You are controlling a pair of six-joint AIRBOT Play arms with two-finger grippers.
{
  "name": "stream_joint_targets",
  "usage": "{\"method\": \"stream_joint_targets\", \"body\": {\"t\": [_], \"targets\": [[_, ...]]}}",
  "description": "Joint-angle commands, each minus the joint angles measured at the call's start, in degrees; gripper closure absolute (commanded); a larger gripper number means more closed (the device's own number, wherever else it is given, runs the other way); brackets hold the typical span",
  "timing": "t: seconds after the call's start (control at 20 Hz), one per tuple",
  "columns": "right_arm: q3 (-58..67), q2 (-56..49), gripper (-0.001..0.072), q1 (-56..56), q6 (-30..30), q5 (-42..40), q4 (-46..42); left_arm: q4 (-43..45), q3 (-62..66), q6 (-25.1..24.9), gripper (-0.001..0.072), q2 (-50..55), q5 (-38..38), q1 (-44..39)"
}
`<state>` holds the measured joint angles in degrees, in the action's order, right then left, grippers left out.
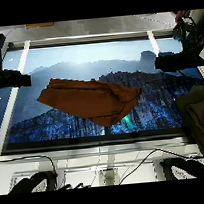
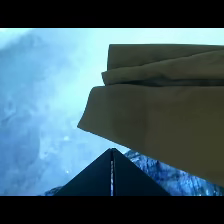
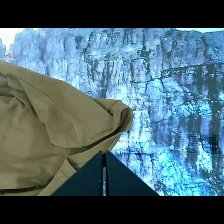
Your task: Fold the clothes and pants, and hang the long-sleeved shirts on hangers.
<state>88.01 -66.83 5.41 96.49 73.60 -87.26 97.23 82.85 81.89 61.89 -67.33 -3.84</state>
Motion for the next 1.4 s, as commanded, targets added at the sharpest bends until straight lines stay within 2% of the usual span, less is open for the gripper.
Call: {"method": "stream_joint_targets", "body": {"t": [0.0,0.7,0.75,0.85,0.9,1.0,1.1,1.15,1.2,1.25,1.35], "targets": [[0.02,0.04,0.0701,0.04,0.0,0.02,0.0,0.02,0.02,-0.02,0.0691,-0.04,0.02,0.02],[-0.02,-0.09,0.0701,0.04,-0.26,-0.24,-0.26,0.02,0.02,-0.02,0.0691,-0.04,0.02,0.02],[-0.26,-0.33,0.0702,0.04,-0.68,0.37,-0.39,0.02,0.02,-0.02,0.0691,-0.04,0.02,0.02],[-4.2,-0.37,0.0702,0.04,-5.79,3.23,-0.17,0.02,0.02,-0.02,0.0691,-0.04,0.07,0.02],[-7.87,-0.35,0.0702,0.04,-8.55,5.73,1.01,0.02,0.02,-0.02,0.0691,-0.04,0.04,0.02],[-17.31,-0.35,0.0702,0.04,-10.34,7.76,7.65,0.0,0.0,0.0,0.0691,-0.02,0.13,0.0],[-26.71,-0.37,0.0687,0.07,-10.32,1.55,18.56,0.0,0.0,0.0,0.0691,-0.02,0.22,0.02],[-30.45,-0.37,0.0561,0.07,-10.32,-3.91,23.76,0.0,0.0,-0.02,0.0691,-0.02,0.22,0.02],[-33.68,-0.37,0.0289,0.11,-10.32,-10.1,29.03,0.0,0.0,0.0,0.0691,-0.02,0.24,0.02],[-35.67,-0.39,0.0139,0.61,-10.32,-14.82,31.89,0.0,0.0,-0.02,0.0691,-0.02,0.22,0.02],[-36.37,-1.75,0.0164,3.5,-9.92,-20.76,32.44,0.0,0.0,-0.02,0.0691,0.0,0.24,0.02]]}}
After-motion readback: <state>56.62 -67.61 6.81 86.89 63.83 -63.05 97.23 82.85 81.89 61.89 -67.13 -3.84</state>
